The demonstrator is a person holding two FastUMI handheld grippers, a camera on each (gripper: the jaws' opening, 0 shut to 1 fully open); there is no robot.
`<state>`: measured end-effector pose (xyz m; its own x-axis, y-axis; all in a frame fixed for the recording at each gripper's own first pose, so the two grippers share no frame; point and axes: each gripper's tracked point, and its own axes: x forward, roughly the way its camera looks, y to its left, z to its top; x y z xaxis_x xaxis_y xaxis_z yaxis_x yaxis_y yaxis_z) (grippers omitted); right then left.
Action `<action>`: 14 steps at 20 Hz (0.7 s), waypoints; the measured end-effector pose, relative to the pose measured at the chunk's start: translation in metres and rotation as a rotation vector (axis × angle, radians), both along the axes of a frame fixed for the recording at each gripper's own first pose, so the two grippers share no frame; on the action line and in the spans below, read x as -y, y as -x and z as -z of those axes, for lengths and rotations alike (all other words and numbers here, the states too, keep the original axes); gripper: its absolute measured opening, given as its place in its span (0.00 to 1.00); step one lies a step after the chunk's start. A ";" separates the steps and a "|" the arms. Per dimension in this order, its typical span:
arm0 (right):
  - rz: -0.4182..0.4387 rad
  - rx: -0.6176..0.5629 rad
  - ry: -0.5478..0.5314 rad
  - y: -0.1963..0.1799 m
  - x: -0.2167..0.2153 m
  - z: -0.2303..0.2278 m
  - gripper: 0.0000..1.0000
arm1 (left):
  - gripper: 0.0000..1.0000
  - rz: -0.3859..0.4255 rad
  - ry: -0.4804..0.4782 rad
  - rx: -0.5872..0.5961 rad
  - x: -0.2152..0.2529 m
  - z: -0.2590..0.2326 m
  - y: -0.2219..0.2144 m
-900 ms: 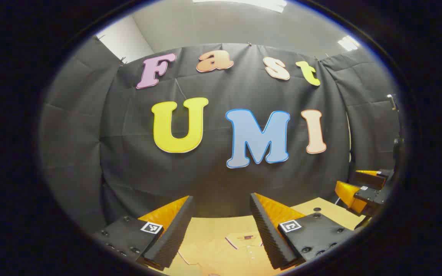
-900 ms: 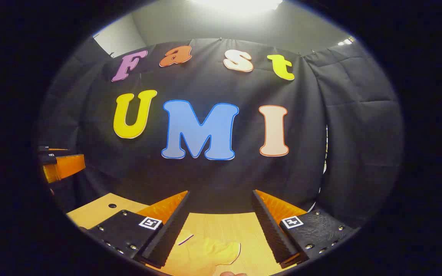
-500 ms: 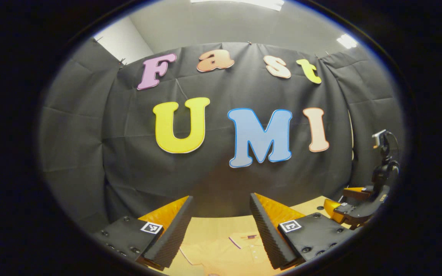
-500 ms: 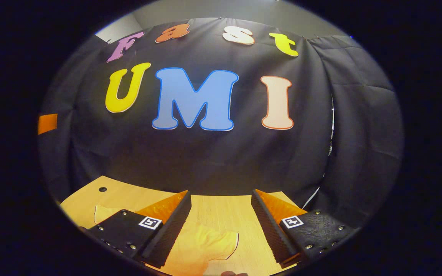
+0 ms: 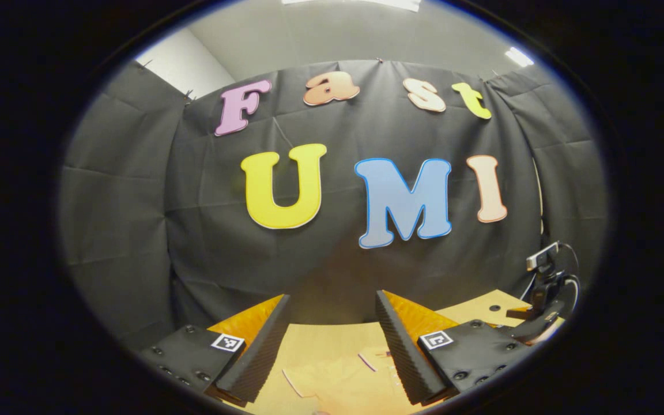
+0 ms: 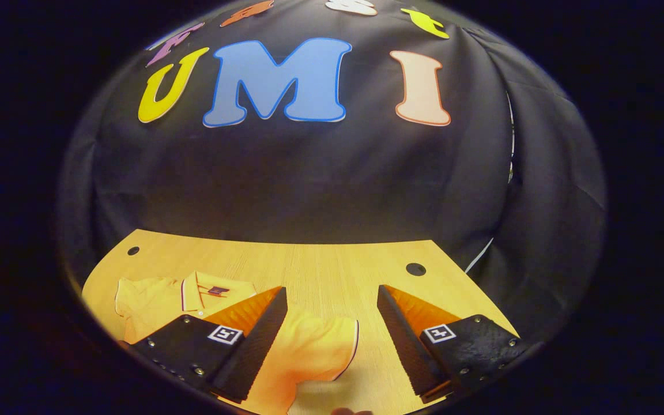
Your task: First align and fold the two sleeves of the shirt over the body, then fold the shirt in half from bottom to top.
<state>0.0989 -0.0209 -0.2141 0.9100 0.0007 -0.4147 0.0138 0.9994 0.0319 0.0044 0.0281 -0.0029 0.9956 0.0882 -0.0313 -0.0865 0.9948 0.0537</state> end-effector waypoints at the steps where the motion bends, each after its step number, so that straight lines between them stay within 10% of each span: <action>1: 0.006 -0.028 0.001 -0.002 0.002 0.015 0.98 | 0.94 -0.008 0.003 -0.008 -0.001 0.004 -0.001; 14: 0.053 -0.284 -0.040 -0.012 0.006 0.129 0.98 | 0.95 -0.086 0.024 -0.085 -0.024 0.038 -0.008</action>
